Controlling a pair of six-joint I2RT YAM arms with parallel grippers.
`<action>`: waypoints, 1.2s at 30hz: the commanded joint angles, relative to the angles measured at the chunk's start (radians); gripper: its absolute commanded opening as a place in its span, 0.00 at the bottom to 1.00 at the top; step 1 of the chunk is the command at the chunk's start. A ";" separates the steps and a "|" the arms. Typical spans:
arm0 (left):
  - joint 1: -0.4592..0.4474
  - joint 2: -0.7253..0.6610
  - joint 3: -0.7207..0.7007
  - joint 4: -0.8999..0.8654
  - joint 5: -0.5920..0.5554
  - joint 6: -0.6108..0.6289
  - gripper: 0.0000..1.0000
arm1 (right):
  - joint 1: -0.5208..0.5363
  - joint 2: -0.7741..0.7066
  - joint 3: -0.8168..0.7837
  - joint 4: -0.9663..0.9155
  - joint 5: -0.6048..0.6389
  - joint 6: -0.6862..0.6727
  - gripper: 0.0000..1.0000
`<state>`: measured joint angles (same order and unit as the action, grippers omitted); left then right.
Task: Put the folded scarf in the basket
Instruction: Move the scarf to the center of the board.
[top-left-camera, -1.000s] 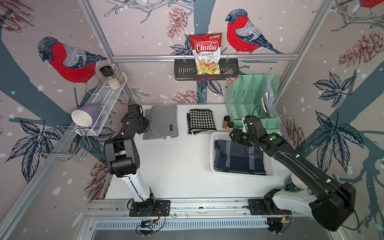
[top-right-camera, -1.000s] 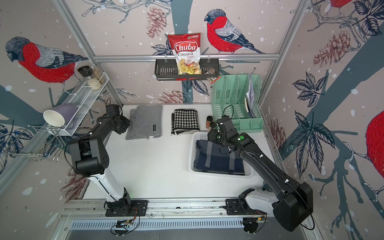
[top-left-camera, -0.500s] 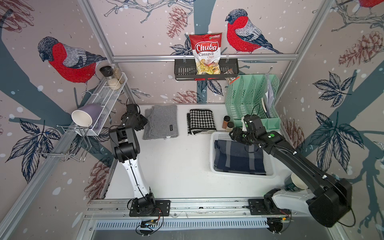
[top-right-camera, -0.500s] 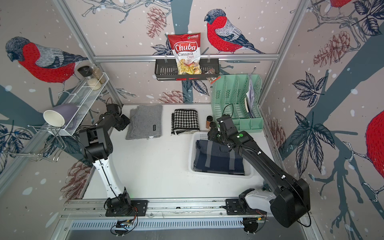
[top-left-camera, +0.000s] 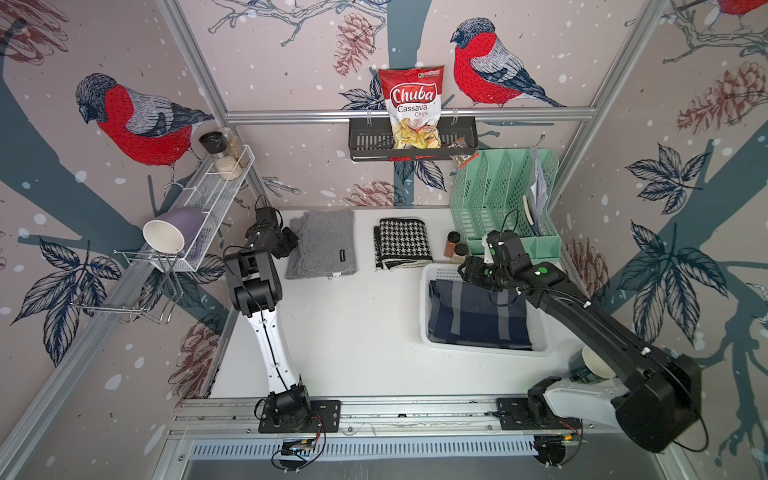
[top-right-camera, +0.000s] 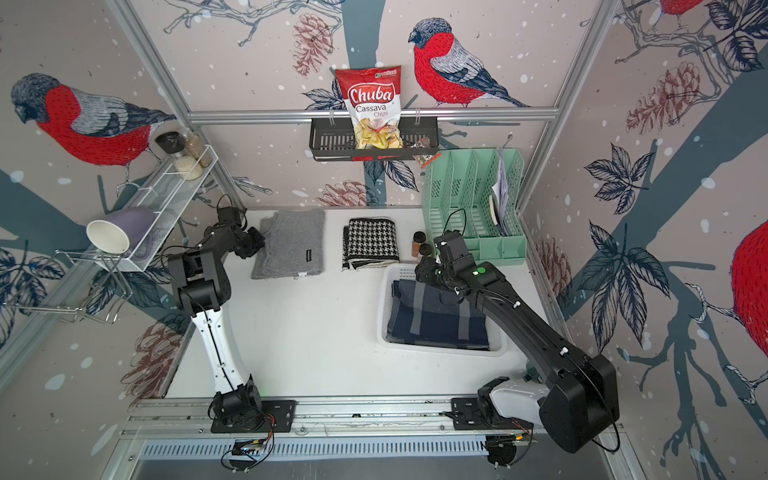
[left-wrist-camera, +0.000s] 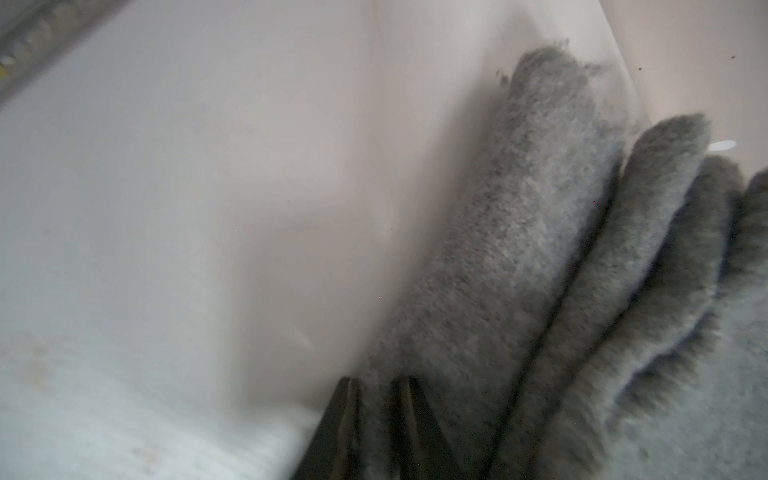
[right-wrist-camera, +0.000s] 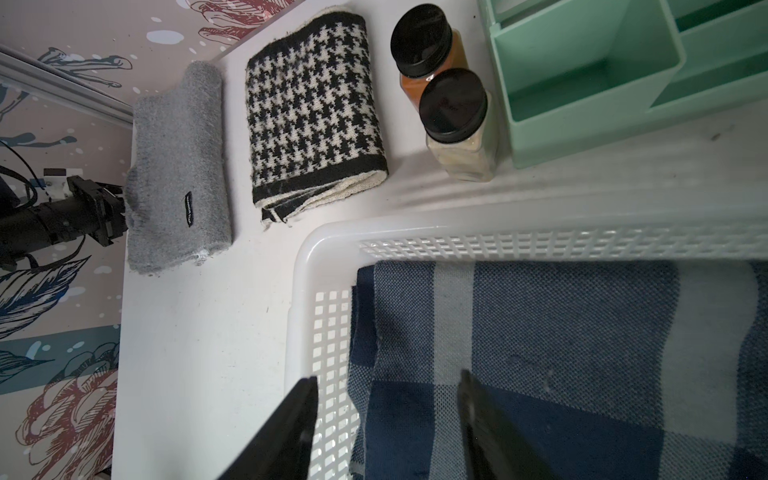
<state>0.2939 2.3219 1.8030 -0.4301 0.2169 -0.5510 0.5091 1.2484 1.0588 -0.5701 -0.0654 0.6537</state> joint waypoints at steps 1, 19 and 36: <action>0.004 -0.013 -0.036 0.021 0.022 -0.008 0.16 | -0.002 0.029 0.001 0.028 -0.017 -0.006 0.59; 0.011 -0.342 -0.507 0.122 -0.083 -0.201 0.00 | 0.073 0.090 0.059 0.024 -0.022 0.012 0.58; -0.139 -0.887 -1.059 -0.022 -0.264 -0.627 0.00 | 0.306 0.267 0.202 0.007 0.001 0.053 0.63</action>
<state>0.1768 1.4990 0.8032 -0.3931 0.0101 -1.0473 0.7940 1.4975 1.2434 -0.5808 -0.0776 0.6830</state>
